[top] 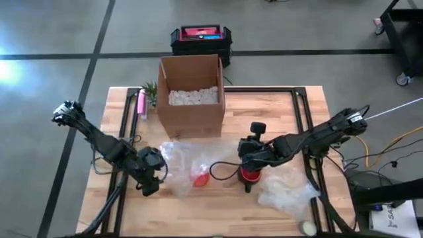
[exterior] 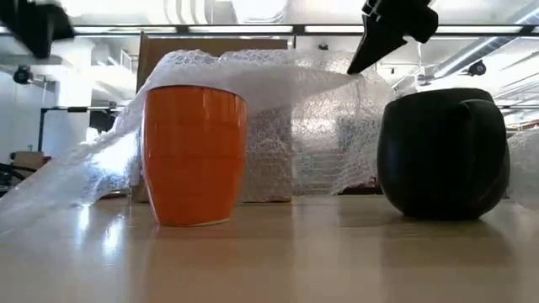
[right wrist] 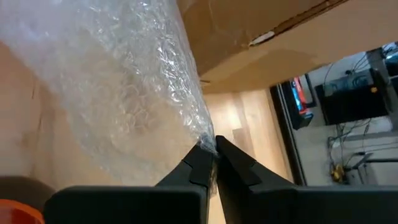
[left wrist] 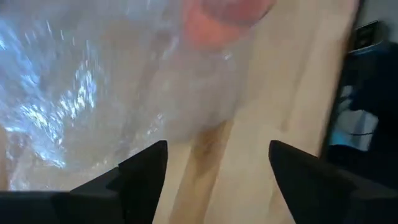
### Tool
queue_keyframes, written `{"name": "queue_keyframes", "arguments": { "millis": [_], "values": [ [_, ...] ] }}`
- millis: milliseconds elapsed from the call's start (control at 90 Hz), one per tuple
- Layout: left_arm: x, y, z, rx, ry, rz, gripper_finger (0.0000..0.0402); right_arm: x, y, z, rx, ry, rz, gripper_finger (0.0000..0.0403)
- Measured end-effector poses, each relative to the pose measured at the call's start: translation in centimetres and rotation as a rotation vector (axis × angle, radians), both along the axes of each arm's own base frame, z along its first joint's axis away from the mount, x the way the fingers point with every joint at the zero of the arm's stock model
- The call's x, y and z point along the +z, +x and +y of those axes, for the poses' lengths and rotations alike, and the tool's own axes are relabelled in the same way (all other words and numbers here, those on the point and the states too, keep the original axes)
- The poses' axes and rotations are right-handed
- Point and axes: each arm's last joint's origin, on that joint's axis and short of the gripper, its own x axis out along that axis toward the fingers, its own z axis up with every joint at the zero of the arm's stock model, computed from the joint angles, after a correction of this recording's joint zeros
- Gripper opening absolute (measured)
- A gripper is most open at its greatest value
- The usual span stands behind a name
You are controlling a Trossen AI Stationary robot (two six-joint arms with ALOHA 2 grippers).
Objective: Wrap mug
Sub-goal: Prepare the left transparent bubble wrap
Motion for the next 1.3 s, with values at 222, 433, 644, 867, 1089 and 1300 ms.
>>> {"name": "queue_keyframes", "arguments": {
  "millis": [222,433,644,867,1089,1300],
  "values": [
    [-6.3,0.3,0.0,0.018,-0.002,-0.053,0.0239,0.0,0.0,-0.1,-0.046,0.034,-0.032,0.0070],
    [-11.7,0.8,1.3,0.077,0.046,-0.055,0.0223,0.0,0.1,-0.2,-0.047,0.034,-0.032,0.0162],
    [-14.5,1.2,0.9,-0.003,-0.060,0.148,0.0170,0.0,0.0,-0.3,-0.035,0.021,-0.010,0.0208],
    [-11.8,1.0,-1.4,-0.156,-0.197,0.238,0.0058,0.7,0.3,-0.2,0.039,-0.015,0.020,0.0222],
    [-7.0,0.4,-1.4,-0.173,-0.193,0.233,0.0005,1.7,0.6,-0.1,0.072,-0.037,0.015,0.0209],
    [-1.2,-0.8,-0.1,-0.163,-0.112,0.083,0.0001,1.7,0.6,0.0,0.151,-0.063,0.072,0.0200]
  ]
}}
